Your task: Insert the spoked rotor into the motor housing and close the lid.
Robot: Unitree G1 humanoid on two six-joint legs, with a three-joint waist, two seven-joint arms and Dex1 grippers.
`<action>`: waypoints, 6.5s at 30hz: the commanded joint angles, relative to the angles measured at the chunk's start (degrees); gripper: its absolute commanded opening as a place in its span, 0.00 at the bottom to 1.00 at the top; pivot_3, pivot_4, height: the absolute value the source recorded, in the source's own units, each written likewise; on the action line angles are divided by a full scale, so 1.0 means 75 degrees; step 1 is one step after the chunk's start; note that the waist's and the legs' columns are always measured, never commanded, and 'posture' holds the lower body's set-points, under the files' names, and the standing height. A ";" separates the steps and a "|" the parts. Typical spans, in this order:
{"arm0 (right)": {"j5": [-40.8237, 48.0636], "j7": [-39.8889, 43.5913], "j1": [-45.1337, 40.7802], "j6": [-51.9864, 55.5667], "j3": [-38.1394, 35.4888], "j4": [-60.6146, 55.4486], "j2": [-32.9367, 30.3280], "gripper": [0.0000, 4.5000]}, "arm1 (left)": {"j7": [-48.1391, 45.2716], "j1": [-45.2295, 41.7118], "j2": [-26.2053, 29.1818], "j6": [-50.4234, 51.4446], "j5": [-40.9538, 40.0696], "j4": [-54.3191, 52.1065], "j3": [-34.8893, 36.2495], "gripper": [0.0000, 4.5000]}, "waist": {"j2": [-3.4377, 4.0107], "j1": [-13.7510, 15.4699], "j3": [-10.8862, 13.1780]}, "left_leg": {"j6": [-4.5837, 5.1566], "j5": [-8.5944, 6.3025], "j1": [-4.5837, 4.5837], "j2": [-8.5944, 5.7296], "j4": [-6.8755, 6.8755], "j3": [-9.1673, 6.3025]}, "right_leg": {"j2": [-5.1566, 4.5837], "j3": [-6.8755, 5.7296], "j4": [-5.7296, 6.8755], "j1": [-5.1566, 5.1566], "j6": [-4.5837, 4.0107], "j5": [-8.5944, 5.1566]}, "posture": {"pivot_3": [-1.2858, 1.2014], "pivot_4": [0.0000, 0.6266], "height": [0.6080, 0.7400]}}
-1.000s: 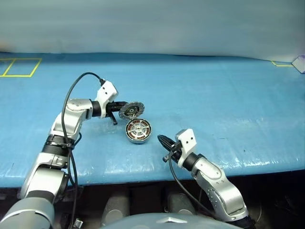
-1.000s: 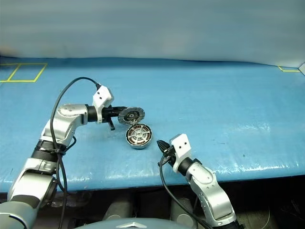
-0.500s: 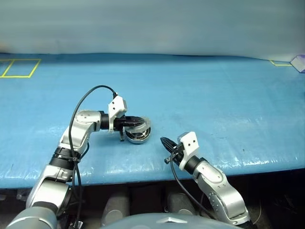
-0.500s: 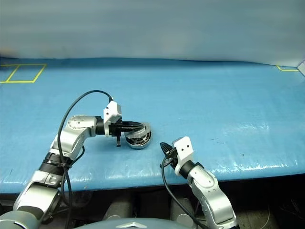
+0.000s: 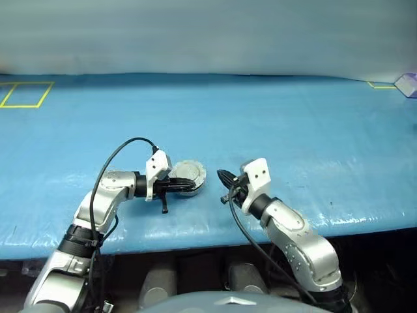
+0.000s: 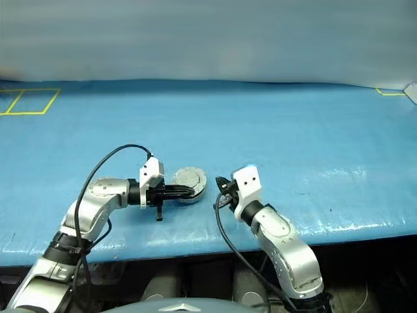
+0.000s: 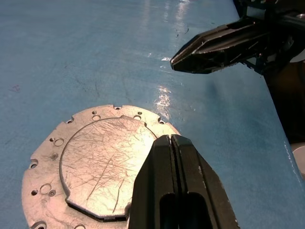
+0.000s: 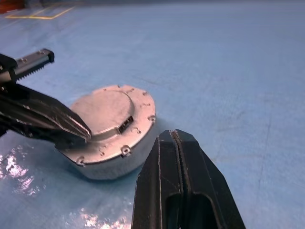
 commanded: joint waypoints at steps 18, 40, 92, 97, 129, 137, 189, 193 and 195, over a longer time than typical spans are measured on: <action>-0.0725 0.0268 -0.2924 0.0910 0.1812 0.1753 0.0576 1.00 | 0.2733 0.4078 -0.1092 -0.2156 -0.0290 -0.2844 0.1489 0.00 | 0.0001 -0.0014 0.0001 | -0.0001 0.0001 -0.0006 -0.0005 -0.0072 0.0029 | -0.0011 0.0004 -0.0010 -0.0048 -0.0017 -0.0003 | 0.52 0.24 1.00; -0.1394 0.0524 -0.2410 -0.0325 0.1871 0.2849 0.0785 0.70 | 0.3961 0.4630 -0.1695 -0.4450 0.0855 -0.1693 0.1196 0.00 | -0.0002 -0.0039 0.0000 | -0.0003 0.0001 0.0009 -0.0032 -0.0106 0.0043 | -0.0007 0.0002 -0.0011 -0.0055 -0.0040 -0.0019 | 0.52 0.24 1.00; -0.2258 0.0353 -0.2043 -0.0205 0.1993 0.3457 0.0968 0.70 | 0.3529 0.1189 -0.0372 0.2294 -0.2031 -0.1015 0.2008 0.00 | -0.0026 -0.0064 -0.0022 | -0.0011 0.0006 0.0043 -0.0029 -0.0128 0.0003 | 0.0007 -0.0024 -0.0011 -0.0033 -0.0019 -0.0010 | 0.52 0.24 1.00; -0.2269 0.0327 -0.2006 -0.0179 0.1969 0.3404 0.0994 0.70 | 0.3139 0.0664 -0.0223 0.2851 -0.2126 -0.0652 0.1710 0.00 | -0.0025 -0.0061 -0.0022 | -0.0018 0.0010 0.0045 -0.0032 -0.0128 -0.0001 | 0.0007 -0.0023 -0.0011 -0.0033 -0.0017 -0.0014 | 0.52 0.24 1.00; 0.1625 0.0851 0.1147 0.1405 -0.1465 0.0392 0.1282 0.99 | 0.2278 -0.0274 0.0164 0.2559 -0.0822 0.0653 0.0514 0.00 | -0.0027 0.0036 -0.0065 | -0.0016 0.0010 0.0063 -0.0060 -0.0144 -0.0044 | -0.0064 -0.0041 -0.0024 0.0030 0.0023 -0.0087 | 0.52 0.24 1.00; 0.4183 -0.0152 0.0811 0.3056 -0.2683 0.0980 0.2780 0.99 | 0.2185 -0.0270 0.0131 0.2538 -0.0681 0.0671 0.0451 0.00 | -0.0018 0.0024 -0.0060 | -0.0016 0.0010 0.0057 -0.0057 -0.0161 -0.0043 | -0.0071 -0.0044 -0.0024 0.0015 0.0010 -0.0092 | 0.52 0.24 1.00; 0.8896 -0.3651 0.0116 0.0680 -0.2338 0.1789 0.2855 0.54 | 0.3099 0.1526 -0.0922 0.3552 -0.3107 -0.1434 0.2785 0.00 | -0.0003 -0.0053 -0.0023 | -0.0003 0.0002 -0.0040 -0.0072 -0.0204 -0.0044 | -0.0078 -0.0042 -0.0095 -0.0058 0.0057 -0.0042 | 0.52 0.24 1.00; 0.9249 -0.3745 -0.0501 -0.0007 -0.2551 0.1752 0.2794 0.54 | 0.3972 0.2131 -0.1914 0.4071 -0.4474 -0.2032 0.3557 0.00 | 0.0006 -0.0065 -0.0016 | 0.0005 -0.0002 -0.0072 -0.0073 -0.0171 -0.0045 | -0.0078 -0.0042 -0.0096 -0.0072 0.0072 -0.0029 | 0.52 0.24 1.00; 0.9337 -0.3734 -0.0719 -0.0173 -0.2524 0.1769 0.2699 0.54 | 0.4416 0.2438 -0.2418 0.4317 -0.5155 -0.2198 0.3750 0.00 | 0.0006 -0.0094 -0.0016 | 0.0008 -0.0004 -0.0071 -0.0073 -0.0166 -0.0043 | -0.0077 -0.0040 -0.0094 -0.0071 0.0073 -0.0028 | 0.52 0.24 1.00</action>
